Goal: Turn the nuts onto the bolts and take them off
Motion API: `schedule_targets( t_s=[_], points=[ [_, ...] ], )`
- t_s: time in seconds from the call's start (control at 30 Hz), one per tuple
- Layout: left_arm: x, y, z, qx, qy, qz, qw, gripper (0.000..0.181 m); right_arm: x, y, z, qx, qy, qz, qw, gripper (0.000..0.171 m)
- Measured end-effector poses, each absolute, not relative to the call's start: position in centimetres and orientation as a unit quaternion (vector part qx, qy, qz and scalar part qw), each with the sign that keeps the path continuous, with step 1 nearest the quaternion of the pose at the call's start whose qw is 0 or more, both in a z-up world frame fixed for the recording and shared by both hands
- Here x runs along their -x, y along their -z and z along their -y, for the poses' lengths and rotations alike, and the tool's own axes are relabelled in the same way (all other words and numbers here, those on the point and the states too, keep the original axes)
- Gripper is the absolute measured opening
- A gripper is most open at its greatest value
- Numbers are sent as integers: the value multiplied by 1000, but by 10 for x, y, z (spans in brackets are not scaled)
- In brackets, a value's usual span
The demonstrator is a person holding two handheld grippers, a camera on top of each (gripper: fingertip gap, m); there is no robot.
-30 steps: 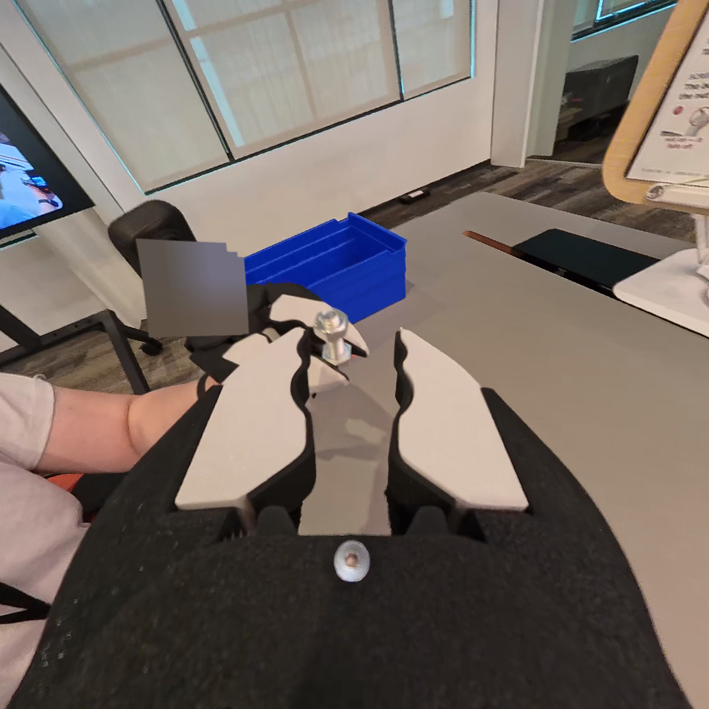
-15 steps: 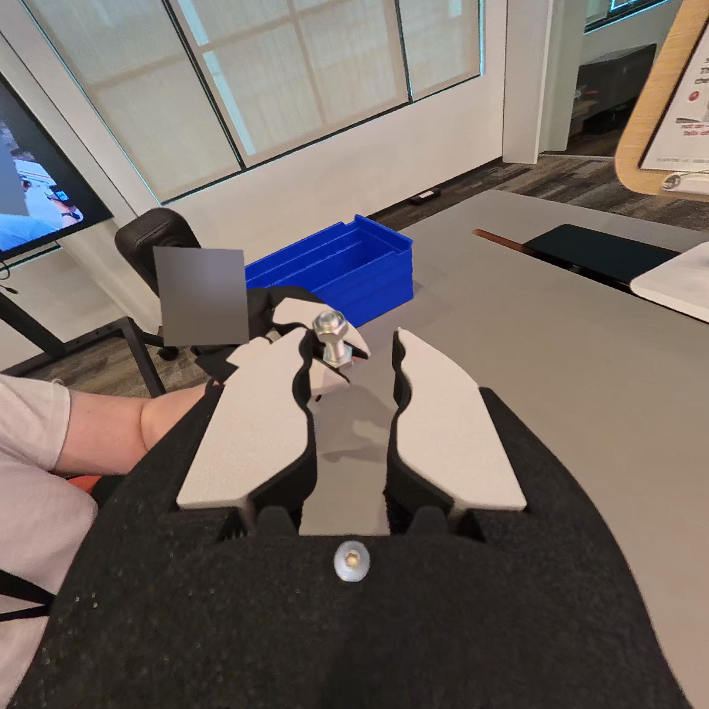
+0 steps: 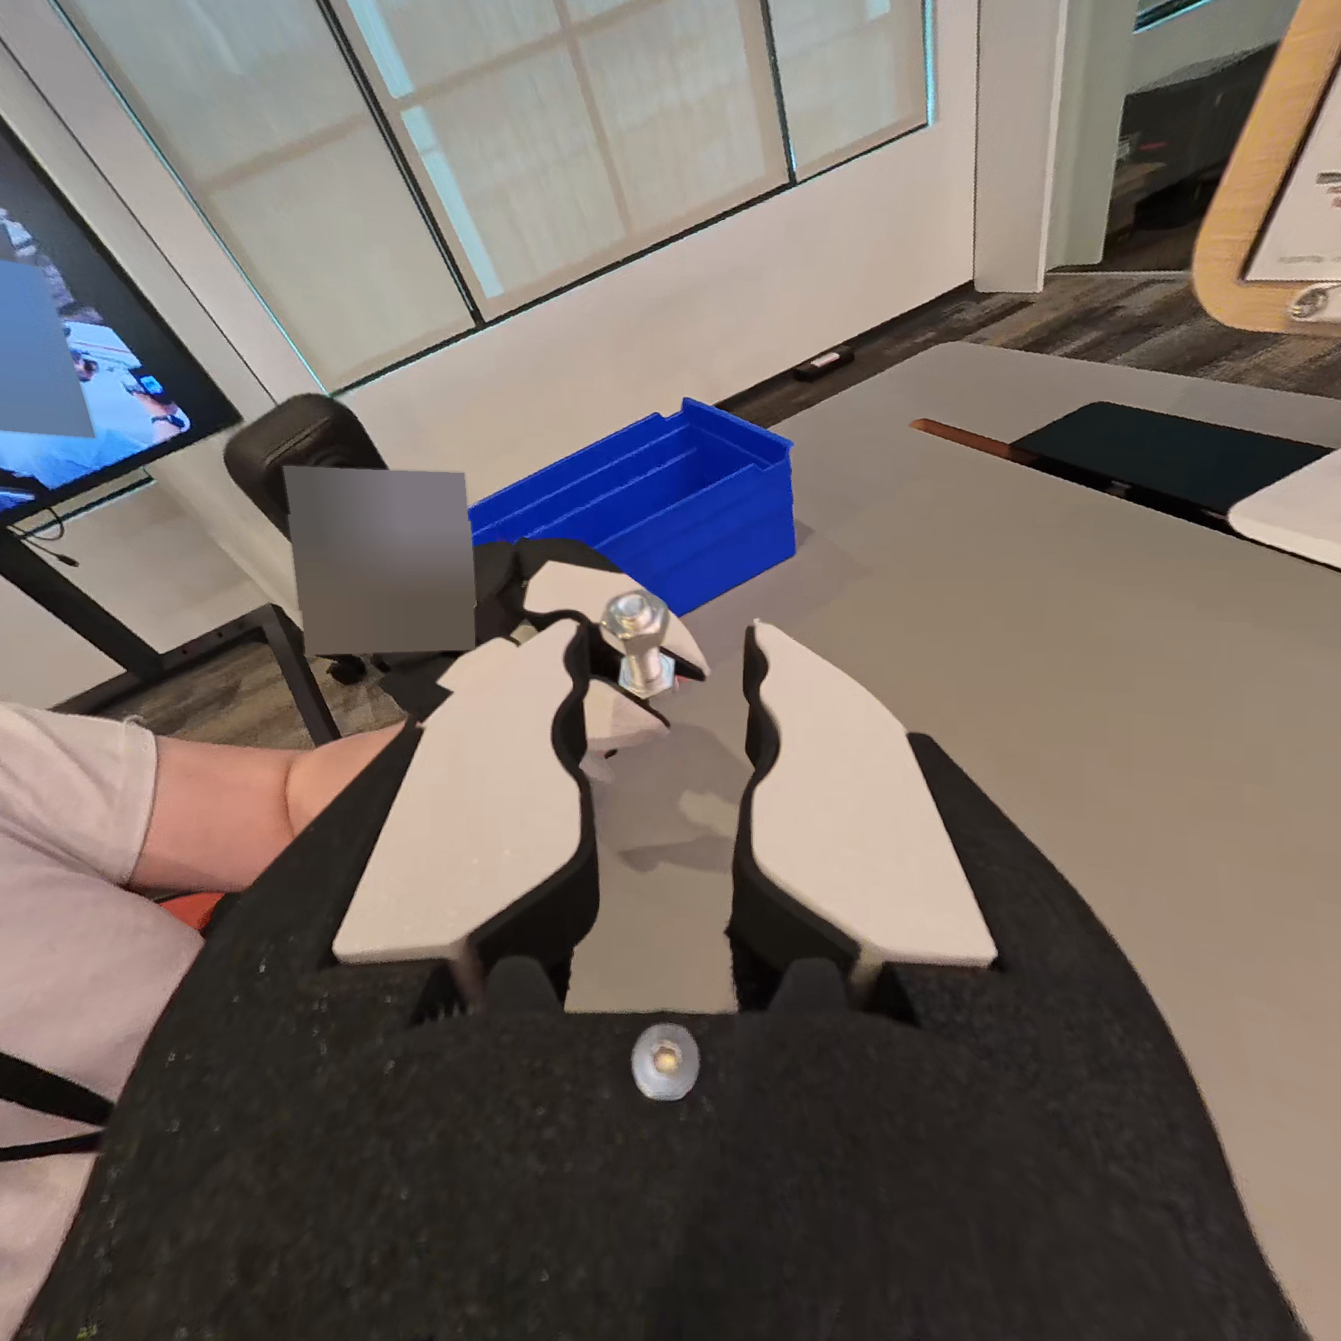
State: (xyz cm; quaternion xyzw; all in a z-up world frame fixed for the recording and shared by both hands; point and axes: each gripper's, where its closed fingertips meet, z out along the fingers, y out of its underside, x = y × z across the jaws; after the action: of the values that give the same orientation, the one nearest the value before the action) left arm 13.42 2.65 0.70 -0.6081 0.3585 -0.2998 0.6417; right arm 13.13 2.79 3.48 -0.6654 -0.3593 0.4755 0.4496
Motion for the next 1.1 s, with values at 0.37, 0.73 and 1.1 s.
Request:
schedule_targets(
  t_s=[0.37, 0.73, 1.1],
  points=[
    [-135, -6, -27, 609, 299, -360, 641, 18, -139, -25, -34, 674, -480, 347, 440, 36],
    [-136, -8, -24, 600, 282, -369, 651, 18, -122, -32, -23, 665, -475, 384, 429, 18],
    [-159, 2, 16, 578, 442, -446, 521, 18, -144, -23, 12, 548, -412, 605, 404, 18]
  ],
)
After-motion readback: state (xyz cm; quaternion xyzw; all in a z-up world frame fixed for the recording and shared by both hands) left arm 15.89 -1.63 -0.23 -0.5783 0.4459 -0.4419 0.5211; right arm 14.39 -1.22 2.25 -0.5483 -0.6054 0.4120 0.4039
